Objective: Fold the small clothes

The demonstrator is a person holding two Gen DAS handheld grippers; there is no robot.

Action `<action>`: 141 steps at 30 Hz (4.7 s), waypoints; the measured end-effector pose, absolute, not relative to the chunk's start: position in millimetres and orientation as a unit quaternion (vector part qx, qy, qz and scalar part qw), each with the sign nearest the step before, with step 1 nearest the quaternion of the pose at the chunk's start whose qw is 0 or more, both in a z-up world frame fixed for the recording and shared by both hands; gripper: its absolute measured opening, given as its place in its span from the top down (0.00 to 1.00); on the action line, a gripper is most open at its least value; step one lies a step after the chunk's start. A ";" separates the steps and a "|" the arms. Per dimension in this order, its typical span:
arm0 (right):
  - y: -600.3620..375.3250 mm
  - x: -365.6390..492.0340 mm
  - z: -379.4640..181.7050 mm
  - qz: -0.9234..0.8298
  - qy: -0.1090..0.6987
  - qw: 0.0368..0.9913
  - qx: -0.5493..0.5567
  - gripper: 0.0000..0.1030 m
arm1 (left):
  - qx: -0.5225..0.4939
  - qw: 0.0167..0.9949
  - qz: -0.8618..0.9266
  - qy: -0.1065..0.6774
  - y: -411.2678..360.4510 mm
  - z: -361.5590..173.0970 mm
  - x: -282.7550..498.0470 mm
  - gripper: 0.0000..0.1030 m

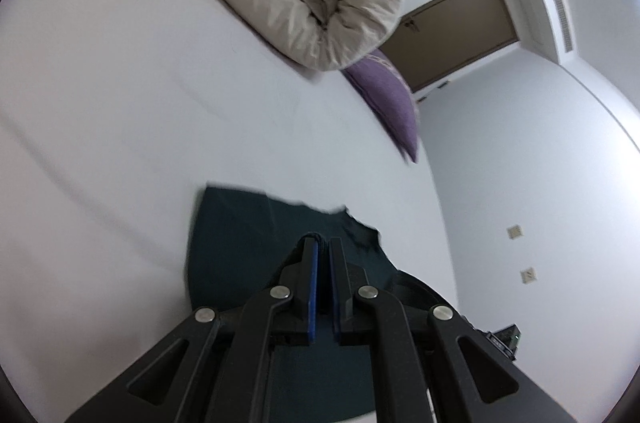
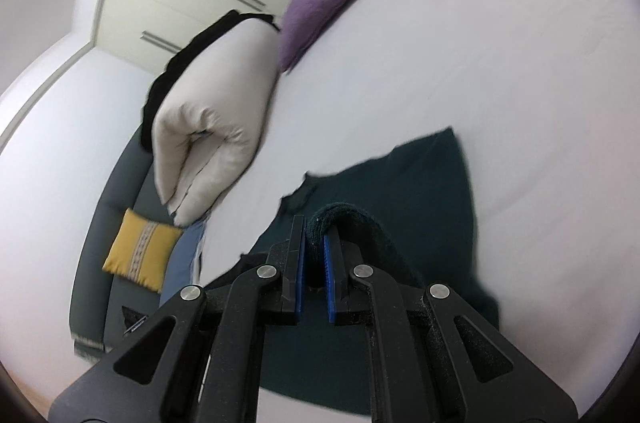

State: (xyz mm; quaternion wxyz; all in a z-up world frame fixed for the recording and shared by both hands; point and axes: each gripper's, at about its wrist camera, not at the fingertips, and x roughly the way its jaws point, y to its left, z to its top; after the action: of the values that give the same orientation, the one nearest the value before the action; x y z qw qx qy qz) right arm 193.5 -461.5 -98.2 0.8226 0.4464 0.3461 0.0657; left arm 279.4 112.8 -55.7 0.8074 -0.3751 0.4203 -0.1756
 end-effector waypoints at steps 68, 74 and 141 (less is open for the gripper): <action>-417.2 112.3 -175.4 -0.068 0.441 0.868 0.217 0.94 | -0.150 0.869 -0.077 0.465 92.7 -138.9 171.4 0.84; -422.0 106.6 -155.9 -0.097 0.429 0.869 0.225 0.78 | -0.121 0.897 -0.043 0.422 93.5 -95.7 160.5 0.66; -355.6 166.4 -161.8 0.109 0.358 0.836 0.401 0.56 | -0.012 0.887 -0.094 0.451 18.3 -139.9 182.7 0.39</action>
State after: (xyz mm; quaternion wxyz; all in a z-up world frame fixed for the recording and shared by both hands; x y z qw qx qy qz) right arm 166.4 -355.6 -161.8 0.8360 0.4011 0.3581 0.1092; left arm 182.7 18.3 -139.9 0.8874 -0.0123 0.4512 -0.0942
